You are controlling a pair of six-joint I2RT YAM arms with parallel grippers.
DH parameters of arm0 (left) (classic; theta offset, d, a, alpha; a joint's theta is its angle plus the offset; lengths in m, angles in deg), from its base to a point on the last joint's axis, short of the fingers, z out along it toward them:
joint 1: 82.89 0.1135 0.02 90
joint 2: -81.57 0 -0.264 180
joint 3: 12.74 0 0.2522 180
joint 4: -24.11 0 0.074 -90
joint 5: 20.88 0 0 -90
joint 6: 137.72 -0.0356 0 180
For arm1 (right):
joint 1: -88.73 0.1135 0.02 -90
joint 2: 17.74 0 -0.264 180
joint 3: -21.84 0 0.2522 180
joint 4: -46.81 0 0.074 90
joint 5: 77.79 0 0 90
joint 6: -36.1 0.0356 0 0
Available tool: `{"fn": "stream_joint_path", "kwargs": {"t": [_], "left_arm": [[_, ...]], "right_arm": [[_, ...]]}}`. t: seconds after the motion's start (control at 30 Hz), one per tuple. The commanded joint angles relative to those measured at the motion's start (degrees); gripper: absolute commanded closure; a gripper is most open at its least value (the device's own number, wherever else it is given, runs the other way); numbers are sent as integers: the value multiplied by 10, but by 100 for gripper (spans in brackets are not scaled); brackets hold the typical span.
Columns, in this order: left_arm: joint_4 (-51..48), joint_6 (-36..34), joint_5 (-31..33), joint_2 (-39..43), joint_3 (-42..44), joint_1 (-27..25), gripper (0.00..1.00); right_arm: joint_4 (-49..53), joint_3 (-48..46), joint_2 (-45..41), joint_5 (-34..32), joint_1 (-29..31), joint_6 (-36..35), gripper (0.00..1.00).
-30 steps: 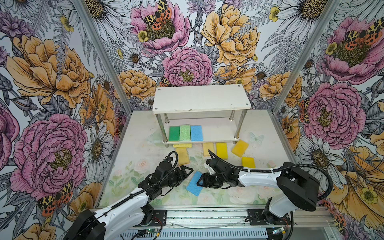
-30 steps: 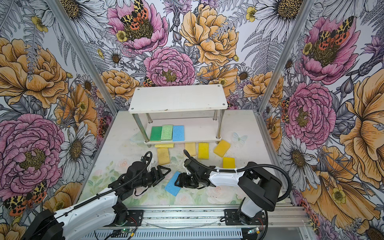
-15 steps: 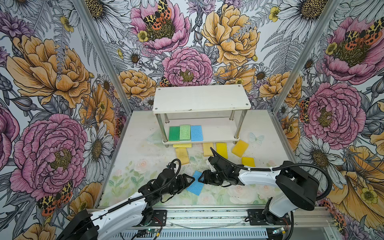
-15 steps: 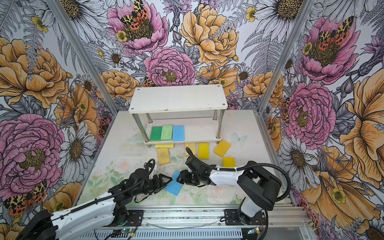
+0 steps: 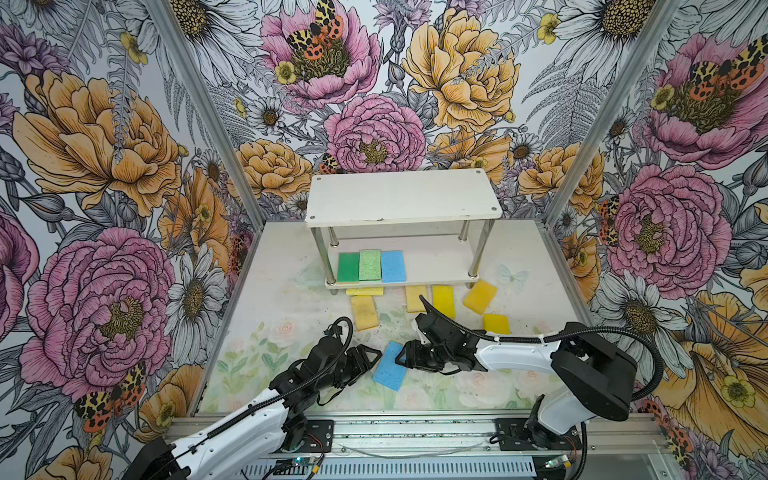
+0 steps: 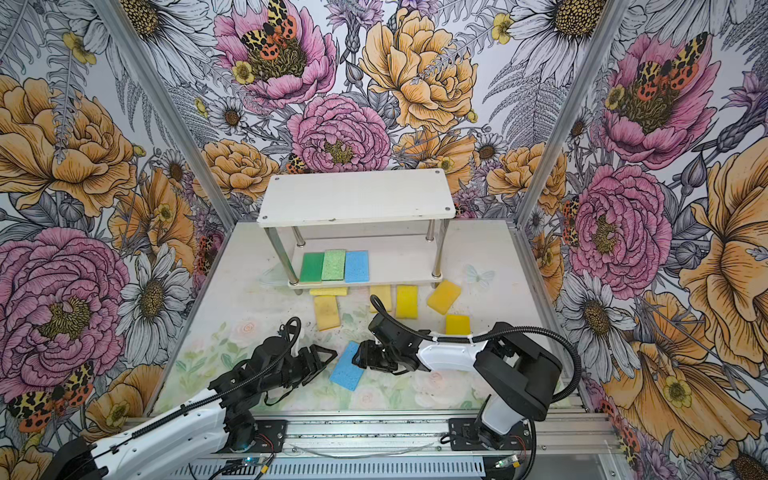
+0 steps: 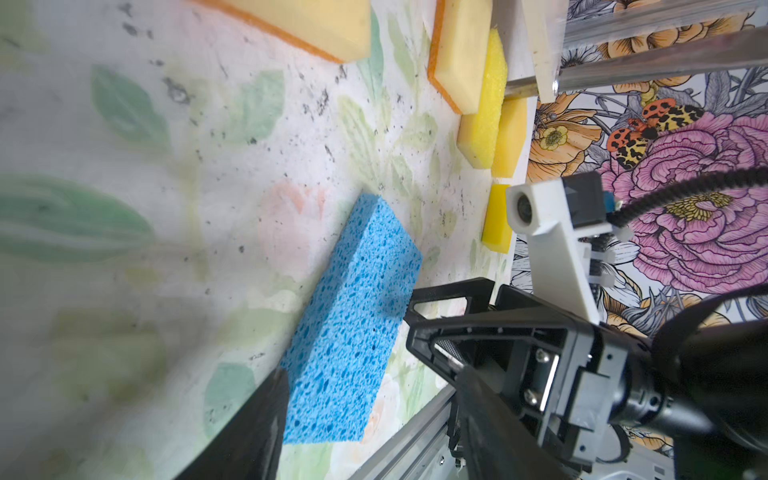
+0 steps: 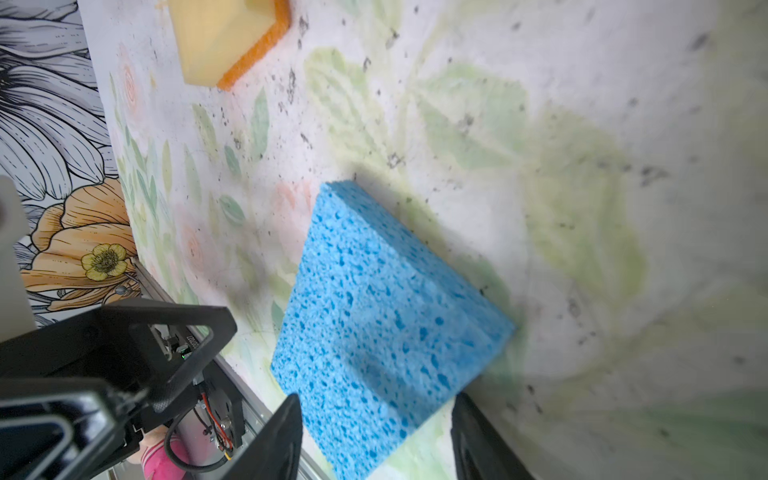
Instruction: Place and organize the cleaning sponges onto the shelf
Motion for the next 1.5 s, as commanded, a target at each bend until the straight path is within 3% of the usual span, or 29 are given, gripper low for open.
{"fn": "stream_joint_path", "kwargs": {"t": [0.0, 0.2, 0.63, 0.77, 0.9, 1.07, 1.23, 1.33, 1.43, 1.47], "left_arm": [[8, -8, -3, -8, 20, 1, 34], [43, 2, 3, -29, 26, -17, 35], [132, 43, 53, -115, 26, -118, 44], [138, 45, 56, -118, 26, -122, 44], [140, 48, 54, -109, 30, -112, 44], [128, 44, 36, -82, 33, -85, 43], [74, 23, -11, -8, 32, -10, 37], [56, 3, -73, 43, 29, 64, 23], [59, -20, -153, 70, 23, 139, 1], [67, -27, -179, 72, 20, 160, 1]], "right_arm": [[2, 7, 5, -14, 19, 16, 41], [-9, 6, 18, -21, 30, 24, 41], [5, 17, 26, -19, -3, -2, 44], [16, 16, 23, -22, -8, -12, 52], [27, 13, 24, -27, -8, -19, 71], [30, 6, 16, -39, -8, -23, 99], [39, 6, -27, -38, -19, -48, 100], [50, 8, -58, -14, -48, -74, 100], [57, 8, -89, 28, -90, -104, 100], [61, 12, -96, 51, -109, -115, 100]]}}
